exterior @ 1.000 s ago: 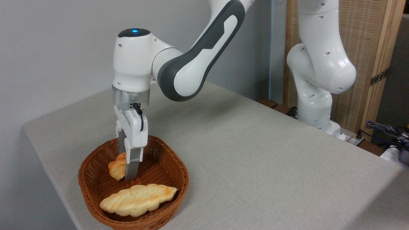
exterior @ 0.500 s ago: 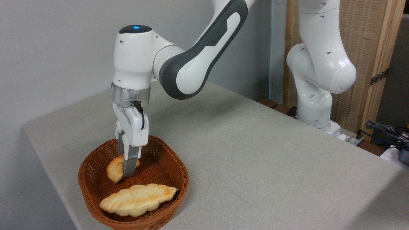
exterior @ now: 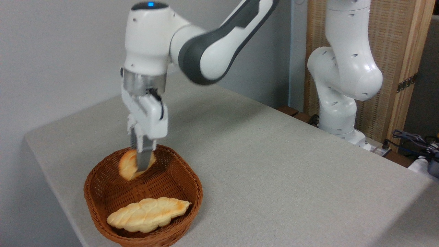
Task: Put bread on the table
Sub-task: 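Lift the bun out of the basket and carry it beside the basket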
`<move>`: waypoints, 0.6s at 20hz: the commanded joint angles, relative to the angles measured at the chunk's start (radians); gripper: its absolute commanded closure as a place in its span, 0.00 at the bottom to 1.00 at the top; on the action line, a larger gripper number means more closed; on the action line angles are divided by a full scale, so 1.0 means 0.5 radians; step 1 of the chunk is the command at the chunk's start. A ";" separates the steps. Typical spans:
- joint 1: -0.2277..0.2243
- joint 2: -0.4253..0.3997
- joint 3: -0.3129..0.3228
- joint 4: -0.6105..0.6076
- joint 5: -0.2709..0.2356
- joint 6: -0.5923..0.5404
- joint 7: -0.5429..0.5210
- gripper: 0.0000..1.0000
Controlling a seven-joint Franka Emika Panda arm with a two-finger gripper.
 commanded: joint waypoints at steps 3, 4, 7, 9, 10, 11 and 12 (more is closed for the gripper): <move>-0.007 -0.465 0.138 -0.136 -0.040 -0.645 0.239 0.79; -0.007 -0.526 0.144 -0.200 -0.040 -0.663 0.306 0.75; -0.062 -0.594 0.162 -0.366 -0.040 -0.670 0.381 0.44; -0.136 -0.591 0.166 -0.427 -0.031 -0.670 0.381 0.24; -0.163 -0.588 0.162 -0.464 -0.028 -0.667 0.381 0.18; -0.200 -0.582 0.162 -0.492 -0.028 -0.664 0.378 0.11; -0.231 -0.576 0.165 -0.517 -0.028 -0.664 0.375 0.10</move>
